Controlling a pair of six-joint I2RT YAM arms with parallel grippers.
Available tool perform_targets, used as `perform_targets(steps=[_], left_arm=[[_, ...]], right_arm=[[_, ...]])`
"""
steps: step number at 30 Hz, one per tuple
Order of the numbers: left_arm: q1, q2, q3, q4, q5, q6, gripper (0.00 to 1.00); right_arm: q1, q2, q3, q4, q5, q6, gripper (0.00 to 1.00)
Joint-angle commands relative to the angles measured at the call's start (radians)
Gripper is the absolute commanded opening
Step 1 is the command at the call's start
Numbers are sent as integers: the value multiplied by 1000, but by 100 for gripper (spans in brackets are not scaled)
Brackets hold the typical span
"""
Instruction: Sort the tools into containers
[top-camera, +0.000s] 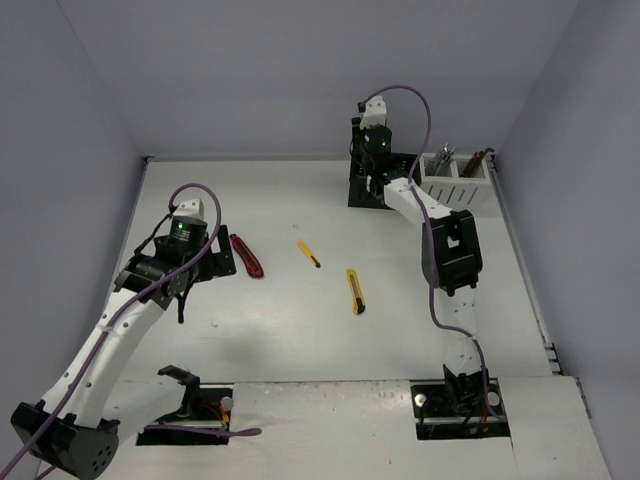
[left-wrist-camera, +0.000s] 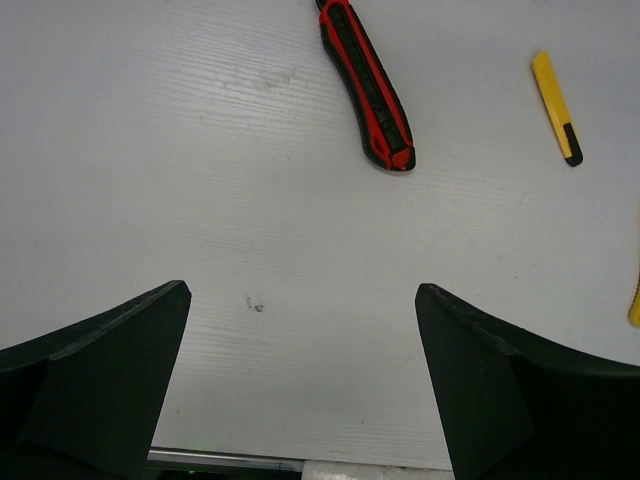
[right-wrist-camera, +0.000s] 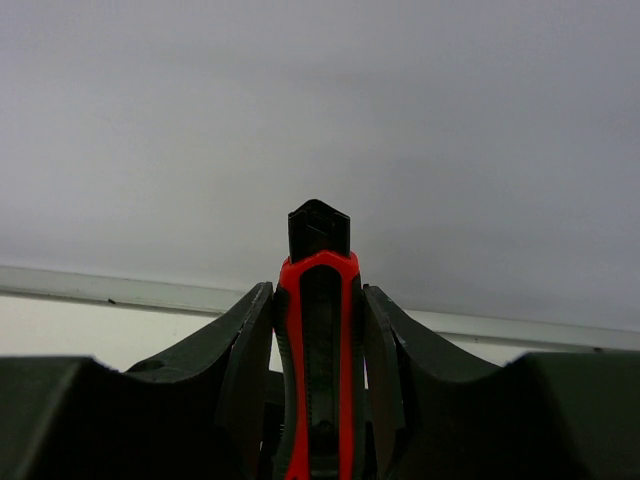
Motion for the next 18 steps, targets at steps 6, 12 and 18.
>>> perform_targets(steps=[6, 12, 18], left_arm=[[4, -1, -8, 23, -34, 2, 94], [4, -9, -10, 21, -34, 16, 94], [5, -18, -25, 23, -18, 24, 94]], right_arm=[[-10, -67, -119, 336, 38, 13, 0], [-6, -75, -174, 471, 41, 1, 0], [-5, -79, -244, 585, 58, -8, 0]])
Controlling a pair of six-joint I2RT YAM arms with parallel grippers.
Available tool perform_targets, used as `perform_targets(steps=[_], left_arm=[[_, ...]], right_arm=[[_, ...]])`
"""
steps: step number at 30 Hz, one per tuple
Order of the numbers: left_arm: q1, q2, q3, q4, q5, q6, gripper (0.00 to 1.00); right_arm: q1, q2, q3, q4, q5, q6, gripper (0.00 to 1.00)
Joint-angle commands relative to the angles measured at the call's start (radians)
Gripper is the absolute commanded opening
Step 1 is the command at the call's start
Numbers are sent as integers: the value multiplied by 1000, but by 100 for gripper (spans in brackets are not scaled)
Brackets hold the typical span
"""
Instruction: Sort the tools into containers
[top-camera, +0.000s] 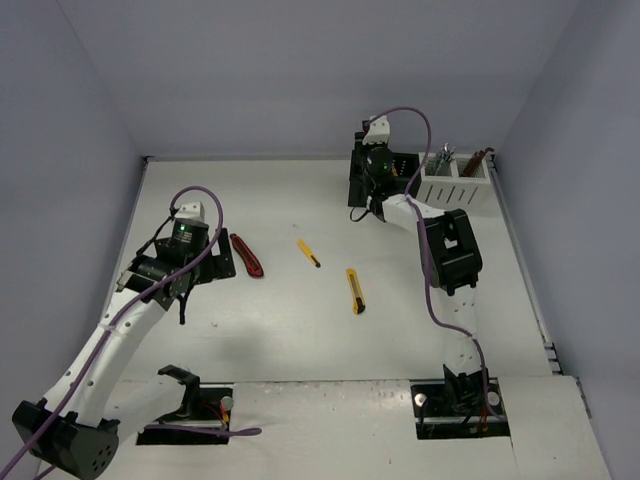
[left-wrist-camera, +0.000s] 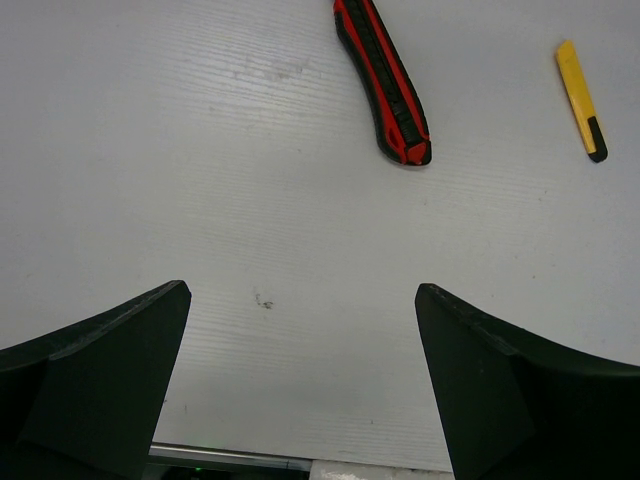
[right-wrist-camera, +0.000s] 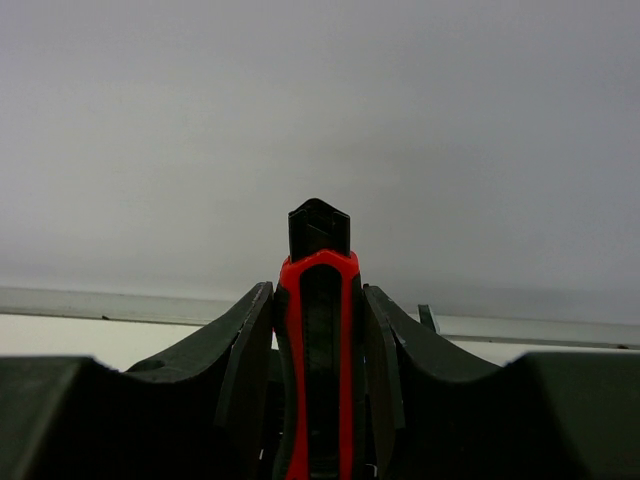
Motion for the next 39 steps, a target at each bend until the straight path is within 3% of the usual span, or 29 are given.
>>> perform_targets(steps=[1, 26, 33, 39], left_arm=[[5, -17, -2, 23, -2, 26, 94], [5, -39, -22, 22, 9, 43, 94], [5, -43, -31, 22, 17, 28, 94], [4, -45, -28, 23, 23, 17, 94]], right_arm=[[-4, -79, -26, 252, 35, -18, 0], [4, 28, -72, 309, 58, -36, 11], [12, 5, -103, 314, 62, -11, 34], [15, -17, -111, 303, 64, 3, 46]])
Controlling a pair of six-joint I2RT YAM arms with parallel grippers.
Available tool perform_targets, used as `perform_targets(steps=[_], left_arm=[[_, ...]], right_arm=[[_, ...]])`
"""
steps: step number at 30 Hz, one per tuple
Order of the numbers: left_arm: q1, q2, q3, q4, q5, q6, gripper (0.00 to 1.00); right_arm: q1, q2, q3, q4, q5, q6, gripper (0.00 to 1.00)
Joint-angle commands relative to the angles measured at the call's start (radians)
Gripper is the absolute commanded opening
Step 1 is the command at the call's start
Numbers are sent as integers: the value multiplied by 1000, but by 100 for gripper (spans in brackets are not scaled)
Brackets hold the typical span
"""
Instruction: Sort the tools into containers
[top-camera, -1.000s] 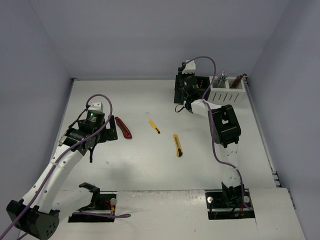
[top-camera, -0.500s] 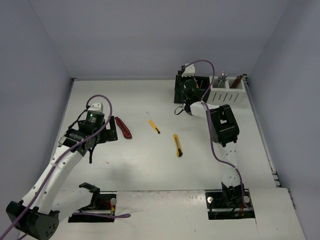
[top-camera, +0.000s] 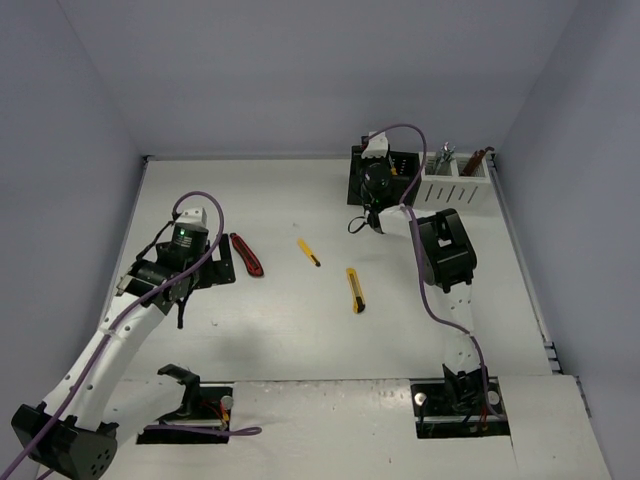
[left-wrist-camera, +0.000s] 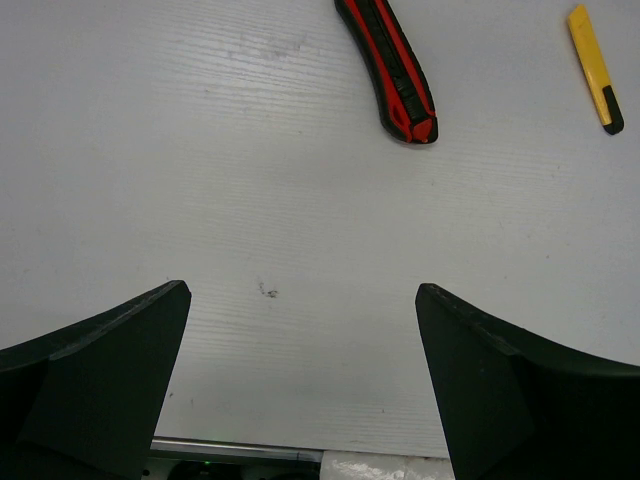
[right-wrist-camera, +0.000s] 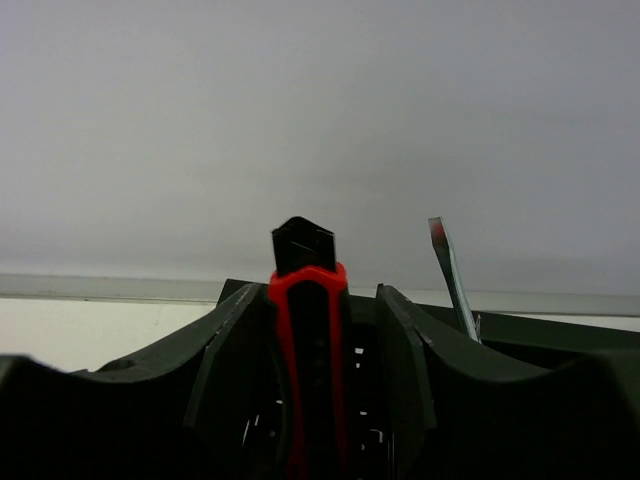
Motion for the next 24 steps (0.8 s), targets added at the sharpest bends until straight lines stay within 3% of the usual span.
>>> perform_targets(steps=[1, 13, 19, 24], left_arm=[[4, -18, 14, 22, 2, -8, 94], [6, -57, 30, 20, 16, -35, 94], [6, -70, 48, 20, 28, -49, 94], [4, -73, 51, 20, 27, -58, 94]], right_arm=[[6, -72, -3, 98, 26, 18, 47], [31, -280, -39, -15, -25, 41, 58], [41, -416, 52, -318, -113, 99, 70], [67, -521, 128, -645, -152, 153, 94]])
